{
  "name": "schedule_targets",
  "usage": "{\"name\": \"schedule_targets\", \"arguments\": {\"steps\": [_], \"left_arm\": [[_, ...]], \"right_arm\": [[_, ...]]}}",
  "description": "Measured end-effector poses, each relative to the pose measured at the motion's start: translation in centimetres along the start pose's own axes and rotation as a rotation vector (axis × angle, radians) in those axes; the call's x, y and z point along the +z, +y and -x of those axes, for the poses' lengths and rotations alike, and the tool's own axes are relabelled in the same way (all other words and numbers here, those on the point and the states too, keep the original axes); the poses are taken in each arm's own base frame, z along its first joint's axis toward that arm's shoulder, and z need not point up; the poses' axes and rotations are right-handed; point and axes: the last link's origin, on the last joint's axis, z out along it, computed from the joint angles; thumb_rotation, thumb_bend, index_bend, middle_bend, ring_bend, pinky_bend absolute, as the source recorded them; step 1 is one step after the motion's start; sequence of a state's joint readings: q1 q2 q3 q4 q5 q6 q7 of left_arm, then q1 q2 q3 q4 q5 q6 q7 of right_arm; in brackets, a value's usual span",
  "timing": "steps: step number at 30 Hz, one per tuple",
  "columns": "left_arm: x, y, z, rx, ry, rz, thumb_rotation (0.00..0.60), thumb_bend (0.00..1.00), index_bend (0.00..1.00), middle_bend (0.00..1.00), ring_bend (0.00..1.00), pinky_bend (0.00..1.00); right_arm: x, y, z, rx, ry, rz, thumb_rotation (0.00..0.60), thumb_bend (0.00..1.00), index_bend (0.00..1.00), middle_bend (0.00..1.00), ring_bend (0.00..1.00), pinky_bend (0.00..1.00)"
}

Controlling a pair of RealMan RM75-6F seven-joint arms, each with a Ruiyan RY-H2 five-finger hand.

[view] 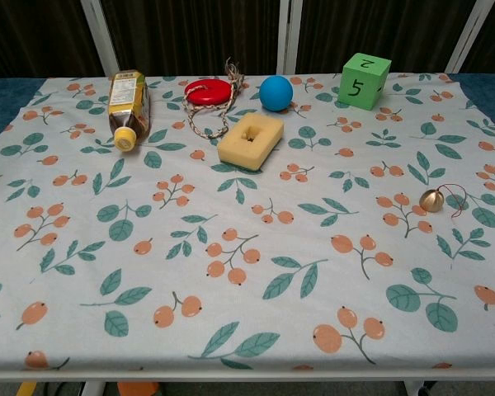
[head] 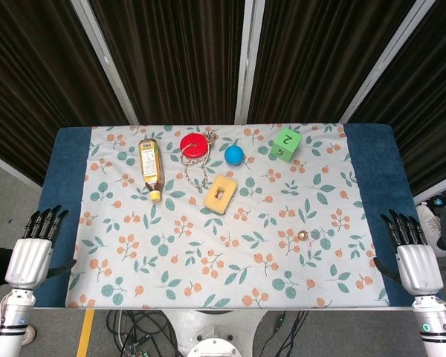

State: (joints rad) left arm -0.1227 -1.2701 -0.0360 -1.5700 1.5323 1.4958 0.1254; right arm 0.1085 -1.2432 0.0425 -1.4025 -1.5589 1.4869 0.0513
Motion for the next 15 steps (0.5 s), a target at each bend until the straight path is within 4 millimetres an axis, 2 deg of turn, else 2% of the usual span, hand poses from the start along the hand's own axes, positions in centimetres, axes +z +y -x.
{"name": "schedule_targets", "arguments": {"steps": [10, 15], "left_arm": [[0.0, -0.1, 0.3, -0.001, -0.007, -0.003, 0.600, 0.00, 0.00, 0.00, 0.00, 0.00], [-0.1, -0.3, 0.2, -0.001, -0.007, -0.001, 0.600, 0.00, 0.00, 0.00, 0.00, 0.00]], "right_arm": [[0.2, 0.1, 0.5, -0.012, -0.035, 0.000, 0.600, 0.16, 0.00, 0.00, 0.00, 0.00], [1.2, -0.5, 0.6, -0.043, -0.059, -0.027, 0.600, 0.16, 0.00, 0.00, 0.00, 0.00]]}}
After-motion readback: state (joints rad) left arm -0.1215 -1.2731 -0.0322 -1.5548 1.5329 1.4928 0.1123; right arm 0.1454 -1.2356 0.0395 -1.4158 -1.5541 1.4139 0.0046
